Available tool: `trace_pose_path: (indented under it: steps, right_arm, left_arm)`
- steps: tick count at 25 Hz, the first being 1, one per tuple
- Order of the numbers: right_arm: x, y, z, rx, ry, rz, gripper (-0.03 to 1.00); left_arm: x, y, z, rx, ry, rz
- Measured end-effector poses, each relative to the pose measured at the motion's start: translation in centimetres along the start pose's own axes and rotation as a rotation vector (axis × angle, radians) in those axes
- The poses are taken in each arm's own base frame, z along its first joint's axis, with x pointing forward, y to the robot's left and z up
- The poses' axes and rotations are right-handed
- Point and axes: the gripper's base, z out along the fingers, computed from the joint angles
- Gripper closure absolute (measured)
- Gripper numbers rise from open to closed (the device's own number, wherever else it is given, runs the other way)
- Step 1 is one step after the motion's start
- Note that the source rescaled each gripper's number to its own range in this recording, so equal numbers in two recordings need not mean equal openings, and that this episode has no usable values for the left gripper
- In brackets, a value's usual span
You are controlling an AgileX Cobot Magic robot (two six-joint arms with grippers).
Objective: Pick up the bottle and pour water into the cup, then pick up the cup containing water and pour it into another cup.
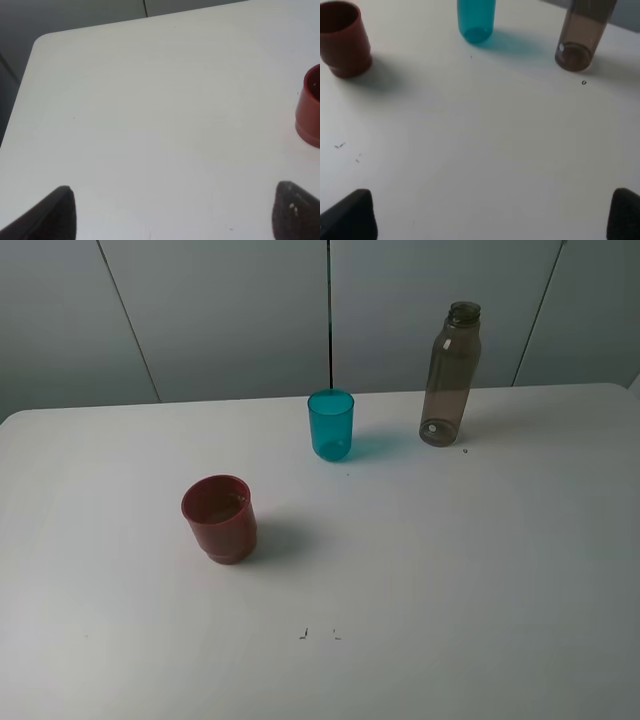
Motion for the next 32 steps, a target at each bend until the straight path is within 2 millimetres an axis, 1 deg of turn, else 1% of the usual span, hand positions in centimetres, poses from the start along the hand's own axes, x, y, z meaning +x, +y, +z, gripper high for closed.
trace_pose_path:
  steps: [4, 10, 14, 22, 32]
  right_arm:
    - [0.51, 0.03, -0.82, 0.081, -0.057, 0.052, -0.03]
    - [0.59, 0.25, -0.95, 0.320, -0.055, 0.189, -0.03]
    - [0.60, 0.31, -0.97, 0.420, -0.051, 0.242, -0.03]
    - [0.60, 0.38, -0.97, 0.496, -0.047, 0.285, -0.03]
    - [0.59, 0.42, -0.96, 0.500, -0.047, 0.286, -0.03]
  left_arm:
    - [0.00, 0.00, 0.00, 0.000, 0.000, 0.002]
    - [0.00, 0.00, 0.00, 0.000, 0.000, 0.002]
    - [0.00, 0.00, 0.00, 0.000, 0.000, 0.002]
    - [0.00, 0.00, 0.00, 0.000, 0.000, 0.002]
    - [0.00, 0.00, 0.00, 0.000, 0.000, 0.002]
